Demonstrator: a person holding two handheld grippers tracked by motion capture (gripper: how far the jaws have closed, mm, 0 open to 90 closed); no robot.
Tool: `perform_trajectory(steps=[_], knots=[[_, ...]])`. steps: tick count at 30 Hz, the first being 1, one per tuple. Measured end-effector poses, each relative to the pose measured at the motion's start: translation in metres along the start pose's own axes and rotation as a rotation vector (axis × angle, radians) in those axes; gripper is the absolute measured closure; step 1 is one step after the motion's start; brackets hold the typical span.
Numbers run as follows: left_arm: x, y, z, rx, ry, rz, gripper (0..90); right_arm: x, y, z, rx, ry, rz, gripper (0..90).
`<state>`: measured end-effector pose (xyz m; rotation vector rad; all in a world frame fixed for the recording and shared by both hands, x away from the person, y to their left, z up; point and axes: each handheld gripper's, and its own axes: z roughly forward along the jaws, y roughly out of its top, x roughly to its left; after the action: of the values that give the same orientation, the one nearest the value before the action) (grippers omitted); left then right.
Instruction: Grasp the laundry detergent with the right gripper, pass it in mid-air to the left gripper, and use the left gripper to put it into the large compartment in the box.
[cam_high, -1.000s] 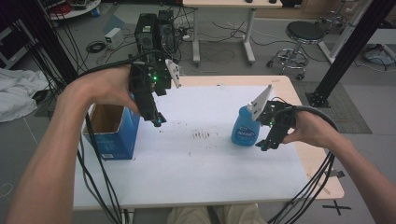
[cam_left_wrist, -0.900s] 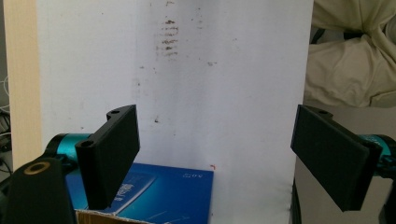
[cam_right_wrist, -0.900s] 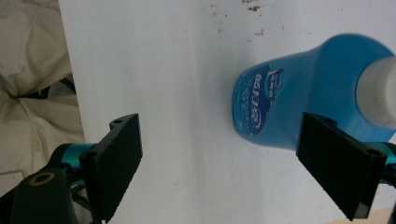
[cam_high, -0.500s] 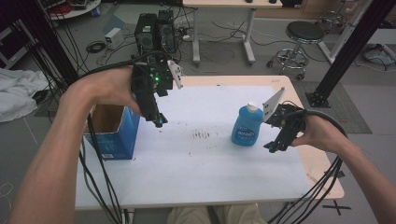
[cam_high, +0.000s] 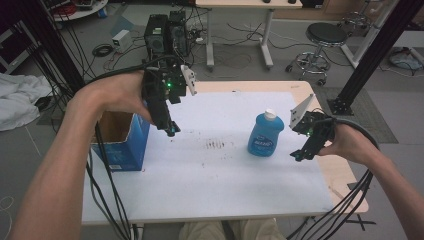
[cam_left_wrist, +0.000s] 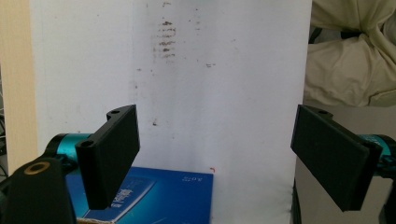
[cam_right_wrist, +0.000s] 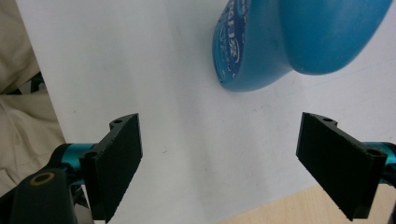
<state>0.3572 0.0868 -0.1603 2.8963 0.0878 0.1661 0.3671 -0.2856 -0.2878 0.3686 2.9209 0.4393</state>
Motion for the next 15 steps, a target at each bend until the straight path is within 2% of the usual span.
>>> perform_trajectory(steps=[15], knots=[[-0.001,0.000,0.003,-0.004,-0.006,0.002,15.6,-0.019,-0.008,0.007,-0.022,-0.014,0.059,13.6]])
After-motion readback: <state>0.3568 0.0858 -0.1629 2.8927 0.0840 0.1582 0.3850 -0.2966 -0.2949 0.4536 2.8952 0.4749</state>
